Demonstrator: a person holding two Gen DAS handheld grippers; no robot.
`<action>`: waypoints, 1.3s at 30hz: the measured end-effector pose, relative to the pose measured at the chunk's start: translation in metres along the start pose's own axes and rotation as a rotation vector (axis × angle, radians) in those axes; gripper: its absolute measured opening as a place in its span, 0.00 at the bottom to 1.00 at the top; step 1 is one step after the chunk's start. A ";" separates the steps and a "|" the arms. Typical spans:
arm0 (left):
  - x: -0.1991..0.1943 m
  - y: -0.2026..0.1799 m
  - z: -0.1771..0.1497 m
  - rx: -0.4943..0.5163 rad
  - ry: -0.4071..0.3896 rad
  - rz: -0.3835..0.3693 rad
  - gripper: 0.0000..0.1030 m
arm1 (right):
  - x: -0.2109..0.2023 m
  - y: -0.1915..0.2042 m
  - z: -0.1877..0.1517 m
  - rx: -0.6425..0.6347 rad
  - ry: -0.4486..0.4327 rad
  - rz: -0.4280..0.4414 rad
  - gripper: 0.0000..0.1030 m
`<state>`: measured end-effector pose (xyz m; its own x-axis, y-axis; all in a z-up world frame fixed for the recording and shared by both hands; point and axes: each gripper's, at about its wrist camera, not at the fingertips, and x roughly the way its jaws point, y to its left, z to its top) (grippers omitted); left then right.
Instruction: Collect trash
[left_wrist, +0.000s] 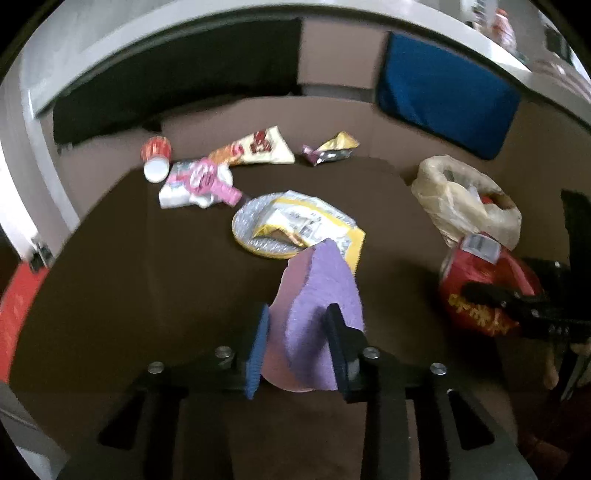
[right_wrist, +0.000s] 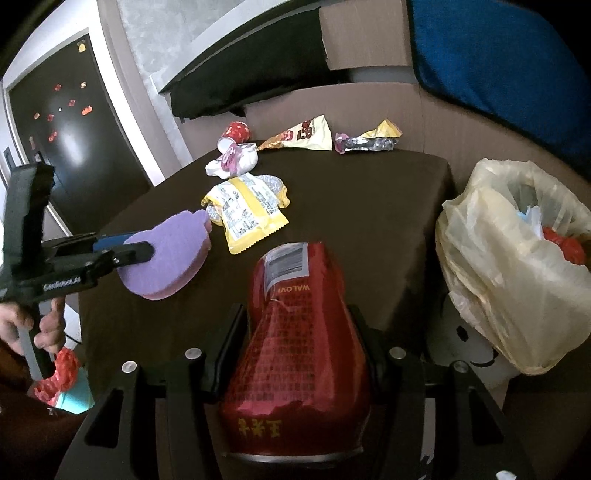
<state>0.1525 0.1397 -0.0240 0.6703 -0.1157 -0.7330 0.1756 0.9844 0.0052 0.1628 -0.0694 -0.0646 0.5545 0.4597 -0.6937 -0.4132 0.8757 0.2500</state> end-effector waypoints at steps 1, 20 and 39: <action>-0.004 -0.005 -0.002 0.019 -0.013 0.004 0.28 | 0.000 0.000 -0.001 0.000 -0.001 0.000 0.49; -0.025 -0.029 -0.007 -0.033 -0.053 -0.106 0.46 | -0.004 -0.007 -0.015 0.030 0.022 0.023 0.49; -0.002 -0.025 -0.006 -0.064 0.000 -0.060 0.51 | -0.004 0.002 -0.008 -0.006 0.004 0.012 0.50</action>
<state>0.1421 0.1157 -0.0263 0.6596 -0.1750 -0.7309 0.1690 0.9821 -0.0826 0.1545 -0.0709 -0.0668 0.5468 0.4699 -0.6930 -0.4245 0.8690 0.2542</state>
